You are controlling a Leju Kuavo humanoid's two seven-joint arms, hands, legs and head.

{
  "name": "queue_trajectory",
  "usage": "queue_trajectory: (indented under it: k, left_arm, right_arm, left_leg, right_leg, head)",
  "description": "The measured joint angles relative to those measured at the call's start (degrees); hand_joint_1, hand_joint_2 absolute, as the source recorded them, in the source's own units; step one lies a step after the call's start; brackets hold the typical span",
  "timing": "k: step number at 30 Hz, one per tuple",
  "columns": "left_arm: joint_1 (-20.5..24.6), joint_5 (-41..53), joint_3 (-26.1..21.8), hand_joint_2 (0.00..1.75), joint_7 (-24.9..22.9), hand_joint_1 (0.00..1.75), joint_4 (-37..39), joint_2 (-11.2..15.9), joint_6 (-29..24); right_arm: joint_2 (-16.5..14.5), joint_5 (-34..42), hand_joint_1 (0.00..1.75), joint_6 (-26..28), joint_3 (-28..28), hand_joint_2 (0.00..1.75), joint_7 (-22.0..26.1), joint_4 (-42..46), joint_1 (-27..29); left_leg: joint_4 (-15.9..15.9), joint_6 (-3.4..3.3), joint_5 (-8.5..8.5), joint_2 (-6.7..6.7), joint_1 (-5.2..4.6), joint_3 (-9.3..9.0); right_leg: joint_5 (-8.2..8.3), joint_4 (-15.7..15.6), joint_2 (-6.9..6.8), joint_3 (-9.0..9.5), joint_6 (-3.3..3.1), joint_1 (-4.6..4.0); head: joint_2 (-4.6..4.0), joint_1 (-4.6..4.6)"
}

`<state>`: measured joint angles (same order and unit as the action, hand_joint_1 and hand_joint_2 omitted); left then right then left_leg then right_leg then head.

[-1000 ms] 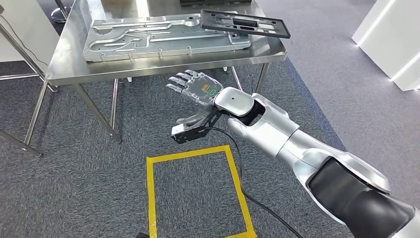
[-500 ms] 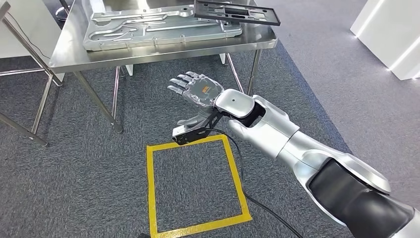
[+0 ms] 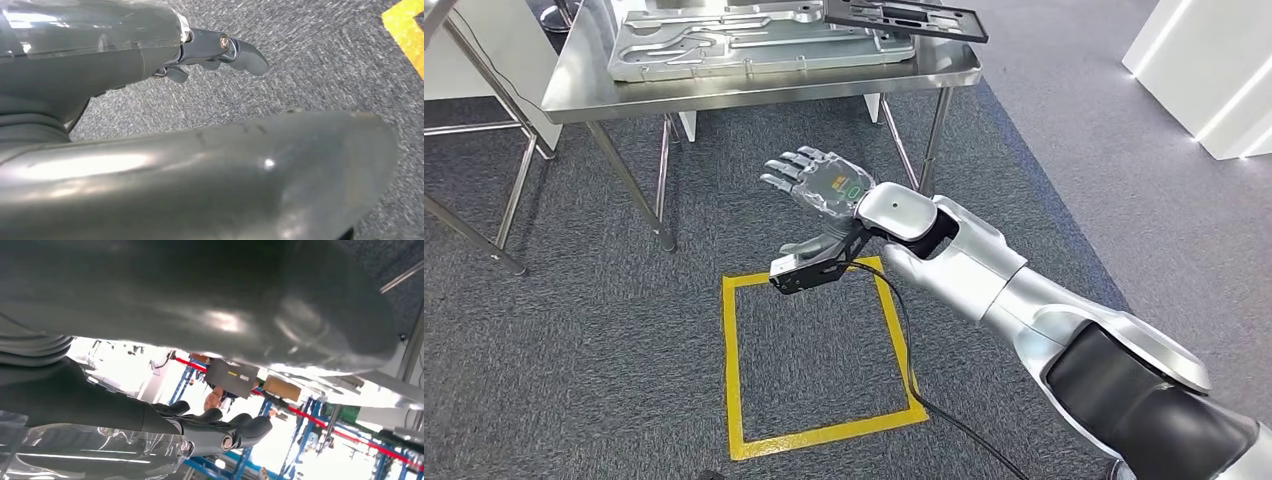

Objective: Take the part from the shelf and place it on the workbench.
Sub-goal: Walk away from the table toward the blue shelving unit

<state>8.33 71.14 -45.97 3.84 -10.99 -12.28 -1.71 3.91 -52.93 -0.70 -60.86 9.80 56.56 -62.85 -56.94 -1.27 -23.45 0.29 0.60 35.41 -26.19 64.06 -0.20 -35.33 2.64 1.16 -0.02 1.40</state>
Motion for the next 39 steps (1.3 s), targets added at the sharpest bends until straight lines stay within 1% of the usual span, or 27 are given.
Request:
queue_trajectory:
  k: [1,2,3,6,8,11,14,18,23,25,27,29,31,35,39]
  left_arm:
    - [0.0,0.0,0.0,0.0,0.0,0.0,0.0,0.0,-0.1]
    - [0.0,0.0,0.0,0.0,0.1,0.0,0.0,-0.1,-0.2]
    - [0.0,0.0,0.0,0.0,0.1,0.0,0.0,-0.1,-0.3]
    - [0.0,0.0,0.0,0.0,0.3,0.0,0.0,-0.1,-0.4]
    - [0.1,0.0,0.0,0.0,0.3,0.0,0.0,-0.1,-0.4]
    - [0.1,0.1,0.0,0.0,0.3,0.0,0.0,-0.1,-0.5]
    - [0.1,0.3,0.0,0.0,0.3,0.0,0.0,-0.1,-0.7]
    - [0.1,0.4,0.0,0.0,0.3,0.0,0.0,-0.1,-1.1]
    - [0.1,1.0,0.2,0.0,0.1,0.0,0.0,-0.1,-1.5]
    - [0.1,1.3,0.3,0.0,-0.4,0.0,0.0,-0.1,-1.8]
    - [0.1,1.6,0.4,0.0,-0.8,0.0,0.0,-0.2,-2.0]
    - [0.1,2.0,0.7,0.0,-1.1,0.0,0.0,-0.2,-2.2]
    - [0.2,2.3,1.1,0.0,-1.3,0.0,0.0,-0.2,-2.3]
    - [0.3,2.5,1.6,0.0,-1.6,0.0,0.0,-0.3,-2.4]
    - [0.3,2.9,1.8,0.0,-1.9,0.0,0.0,-0.4,-2.5]
  right_arm:
    - [0.0,0.1,0.0,0.5,0.1,0.0,0.0,0.0,0.0]
    - [0.0,0.2,0.0,0.9,0.2,0.0,0.0,0.0,0.1]
    - [0.0,0.3,0.0,1.2,0.3,0.0,0.0,-0.1,0.3]
    - [0.1,1.0,0.0,3.7,0.7,0.0,0.1,-0.8,1.8]
    - [0.1,1.7,0.0,7.5,2.0,0.0,0.7,-2.0,3.8]
    - [0.0,2.9,0.0,14.9,5.0,0.0,3.4,-4.5,8.6]
    - [-0.7,4.3,0.0,21.3,9.0,0.0,6.5,-7.4,14.8]
    - [-2.4,5.7,0.0,27.2,15.7,0.0,9.8,-10.2,23.5]
    - [-5.0,6.6,0.0,29.7,23.8,0.0,12.6,-11.6,32.4]
    - [-6.3,8.4,0.0,30.9,27.2,0.0,14.9,-11.9,35.9]
    - [-7.9,10.7,0.0,31.3,30.9,0.0,18.3,-12.7,39.2]
    - [-9.5,12.5,0.0,31.3,33.9,0.0,21.4,-14.2,41.5]
    - [-10.7,13.5,0.0,31.3,36.0,0.0,23.1,-15.8,42.9]
    - [-12.1,14.2,0.0,31.1,38.8,0.0,23.9,-18.2,44.2]
    - [-13.3,16.0,0.0,29.2,40.6,0.0,24.0,-19.9,45.0]
  left_leg:
    - [-0.2,0.35,0.28,-0.02,-0.06,0.3]
    - [-0.3,0.69,0.51,-0.03,-0.14,0.57]
    - [-0.4,0.7,0.67,-0.02,-0.24,0.81]
    - [-0.4,0.26,1.03,0.06,-0.18,0.97]
    - [-0.1,0.7,1.42,0.06,0.02,0.88]
    - [0.3,1.3,1.86,-0.05,0.2,0.85]
    - [0.5,1.54,2.02,-0.09,0.27,0.89]
    - [0.5,1.66,2.06,-0.09,0.29,1.01]
    - [0.4,1.75,2.04,-0.09,0.29,1.21]
    - [0.4,1.76,2.04,-0.09,0.29,1.26]
    - [0.4,1.8,2.01,-0.09,0.28,1.3]
    - [0.4,1.84,1.98,-0.08,0.27,1.32]
    - [0.4,1.85,1.99,-0.08,0.27,1.33]
    - [0.4,1.87,2.02,-0.08,0.27,1.33]
    - [0.3,1.86,2.05,-0.07,0.27,1.32]
  right_leg:
    - [-0.32,-3.5,0.02,2.31,-0.29,-0.08]
    - [-0.84,-5.7,0.06,3.66,-0.61,-0.2]
    - [-1.18,-6.8,0.13,4.06,-0.91,-0.3]
    - [-1.06,-7.3,0.23,3.89,-1.7,-0.45]
    - [-0.89,-7.2,0.16,3.85,-2.12,-0.66]
    - [-0.7,-7.2,-0.01,3.74,-2.43,-0.85]
    - [-0.63,-7.2,-0.07,3.63,-2.56,-0.95]
    - [-0.61,-7.1,-0.07,3.5,-2.6,-0.97]
    - [-0.61,-7.1,-0.07,3.34,-2.61,-0.96]
    - [-0.62,-7.1,-0.08,3.32,-2.61,-0.95]
    - [-0.61,-7.1,-0.06,3.29,-2.6,-0.94]
    - [-0.61,-7.1,-0.05,3.27,-2.6,-0.93]
    - [-0.6,-7.2,-0.05,3.26,-2.59,-0.92]
    - [-0.55,-7.2,-0.05,3.27,-2.57,-0.92]
    - [-0.53,-7.2,-0.05,3.28,-2.56,-0.92]
  head:
    - [0.0,0.0]
    - [0.0,0.01]
    - [0.0,0.01]
    - [0.0,0.01]
    - [0.0,0.01]
    - [0.0,0.01]
    - [0.0,0.0]
    - [0.0,0.0]
    - [0.0,0.0]
    - [0.0,0.0]
    - [0.0,0.0]
    - [0.0,0.0]
    - [0.0,0.0]
    - [0.0,0.0]
    - [0.0,0.0]
